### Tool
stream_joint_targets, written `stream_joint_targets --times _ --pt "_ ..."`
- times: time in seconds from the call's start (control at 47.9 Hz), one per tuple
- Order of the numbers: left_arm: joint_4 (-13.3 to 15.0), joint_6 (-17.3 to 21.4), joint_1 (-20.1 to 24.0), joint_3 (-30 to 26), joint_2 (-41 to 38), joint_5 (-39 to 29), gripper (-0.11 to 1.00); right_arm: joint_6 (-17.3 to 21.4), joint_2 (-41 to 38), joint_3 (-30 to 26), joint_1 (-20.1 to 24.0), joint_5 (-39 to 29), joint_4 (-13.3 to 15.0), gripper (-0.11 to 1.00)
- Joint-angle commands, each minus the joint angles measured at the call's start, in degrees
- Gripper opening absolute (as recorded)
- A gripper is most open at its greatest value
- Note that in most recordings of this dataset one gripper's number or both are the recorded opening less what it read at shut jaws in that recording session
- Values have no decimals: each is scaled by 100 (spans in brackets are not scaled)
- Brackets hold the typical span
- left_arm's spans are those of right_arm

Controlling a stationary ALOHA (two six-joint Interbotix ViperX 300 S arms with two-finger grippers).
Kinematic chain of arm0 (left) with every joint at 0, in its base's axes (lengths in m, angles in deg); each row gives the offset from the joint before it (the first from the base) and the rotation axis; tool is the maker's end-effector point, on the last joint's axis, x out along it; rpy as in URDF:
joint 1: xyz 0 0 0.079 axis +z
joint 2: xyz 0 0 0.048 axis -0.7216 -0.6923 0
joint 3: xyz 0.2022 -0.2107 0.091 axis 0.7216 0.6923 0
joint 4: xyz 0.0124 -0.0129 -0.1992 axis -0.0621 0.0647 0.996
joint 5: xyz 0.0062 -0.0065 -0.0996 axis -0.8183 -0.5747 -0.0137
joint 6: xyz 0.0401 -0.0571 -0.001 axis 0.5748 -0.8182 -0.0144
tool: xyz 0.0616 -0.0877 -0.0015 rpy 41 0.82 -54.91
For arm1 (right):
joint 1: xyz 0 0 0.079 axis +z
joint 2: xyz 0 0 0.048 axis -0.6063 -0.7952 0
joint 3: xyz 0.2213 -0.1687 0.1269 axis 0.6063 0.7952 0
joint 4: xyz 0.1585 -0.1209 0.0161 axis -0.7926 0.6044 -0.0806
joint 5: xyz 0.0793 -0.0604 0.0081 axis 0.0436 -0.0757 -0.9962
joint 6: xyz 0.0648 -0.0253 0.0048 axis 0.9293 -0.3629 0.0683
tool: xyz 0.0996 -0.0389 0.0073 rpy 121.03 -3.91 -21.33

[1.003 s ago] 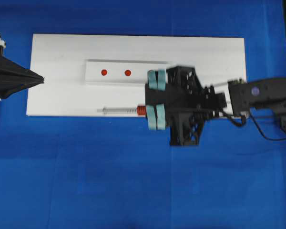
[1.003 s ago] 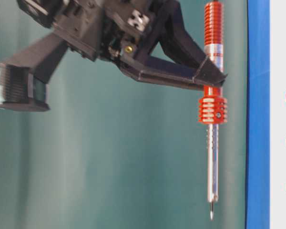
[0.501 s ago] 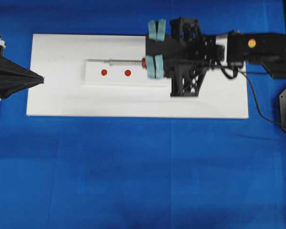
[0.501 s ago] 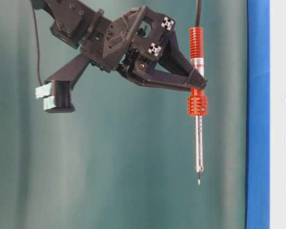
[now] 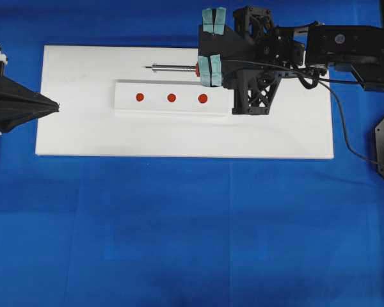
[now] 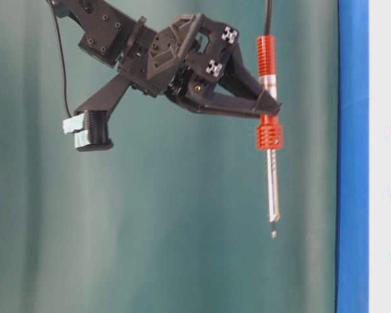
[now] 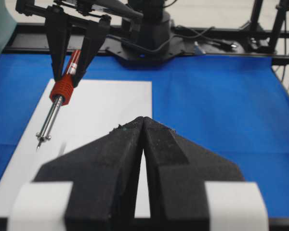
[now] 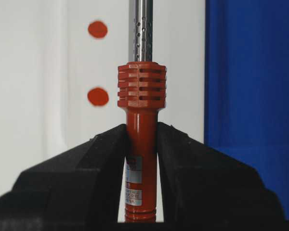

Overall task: Touch the tip of the soldering iron to the mark.
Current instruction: 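Tilt the iron tip down and lower it onto the leftmost red dot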

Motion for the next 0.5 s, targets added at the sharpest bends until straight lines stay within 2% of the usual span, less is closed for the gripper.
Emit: stream_joint_targets --times 0.0,0.292,0.48 --pt "-9 9 0 -62 -18 53 0 -53 158 -185 0 -246 -18 7" --pt "-9 9 0 -70 -18 62 0 -255 105 -308 0 -1266 -149 7" --pt "0 9 0 -70 -18 53 0 -343 105 -343 0 -1327 -229 7"
